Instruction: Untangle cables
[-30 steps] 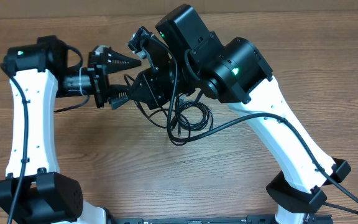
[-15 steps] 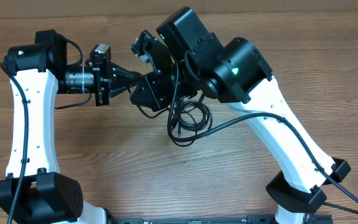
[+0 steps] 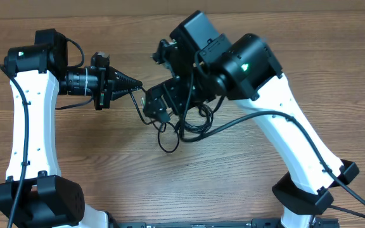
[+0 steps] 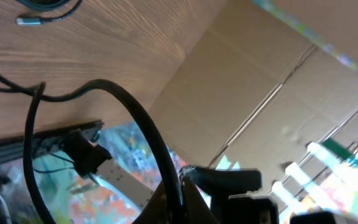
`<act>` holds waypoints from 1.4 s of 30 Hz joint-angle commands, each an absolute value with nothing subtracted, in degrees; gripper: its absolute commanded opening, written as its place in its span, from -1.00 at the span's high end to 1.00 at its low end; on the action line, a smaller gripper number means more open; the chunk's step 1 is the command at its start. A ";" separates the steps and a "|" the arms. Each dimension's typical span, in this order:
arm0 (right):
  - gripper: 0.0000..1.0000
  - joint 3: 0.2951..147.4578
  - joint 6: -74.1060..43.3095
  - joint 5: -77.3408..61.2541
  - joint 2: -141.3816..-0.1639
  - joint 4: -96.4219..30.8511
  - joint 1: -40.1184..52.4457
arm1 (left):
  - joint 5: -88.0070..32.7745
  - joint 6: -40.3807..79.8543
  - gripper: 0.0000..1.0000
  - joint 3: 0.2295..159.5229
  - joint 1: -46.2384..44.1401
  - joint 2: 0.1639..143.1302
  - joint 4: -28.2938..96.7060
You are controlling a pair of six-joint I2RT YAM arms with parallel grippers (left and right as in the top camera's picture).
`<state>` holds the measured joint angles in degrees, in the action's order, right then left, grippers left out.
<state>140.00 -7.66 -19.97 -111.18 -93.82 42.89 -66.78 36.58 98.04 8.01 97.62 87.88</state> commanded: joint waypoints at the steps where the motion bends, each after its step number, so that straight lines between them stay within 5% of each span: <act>1: -1.00 139.83 -5.67 -16.56 -113.12 -92.68 45.98 | -70.50 41.78 0.91 99.15 8.49 97.49 87.74; 8: -0.92 139.83 -5.50 -16.29 -117.03 -90.24 49.17 | -72.10 51.96 0.91 99.15 11.88 97.49 86.04; 11: -0.71 139.83 -5.50 -16.32 -117.80 -88.01 49.78 | -72.34 52.36 0.92 99.15 14.09 97.49 86.30; 17: -0.06 139.83 -5.93 -16.53 -118.37 -84.60 49.93 | -79.92 52.34 0.91 99.15 14.33 97.49 86.50; 22: 0.27 139.83 -7.92 -16.60 -118.76 -81.93 49.93 | -80.66 52.31 0.91 99.15 14.33 97.49 86.50; 26: 0.92 139.83 -10.31 -16.56 -118.76 -81.52 49.91 | -80.05 52.34 0.91 99.15 14.35 97.49 86.00; 40: 0.93 143.74 -21.28 -40.91 -111.63 -81.89 42.35 | -48.84 54.48 0.91 99.15 16.67 97.51 79.42; 42: 0.93 144.11 -21.37 -45.41 -110.30 -80.90 39.88 | -48.73 52.97 0.73 99.15 16.86 97.51 79.20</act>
<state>140.90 -19.59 -34.28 -116.92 -81.49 43.46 -55.81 54.06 98.04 15.94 97.62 79.90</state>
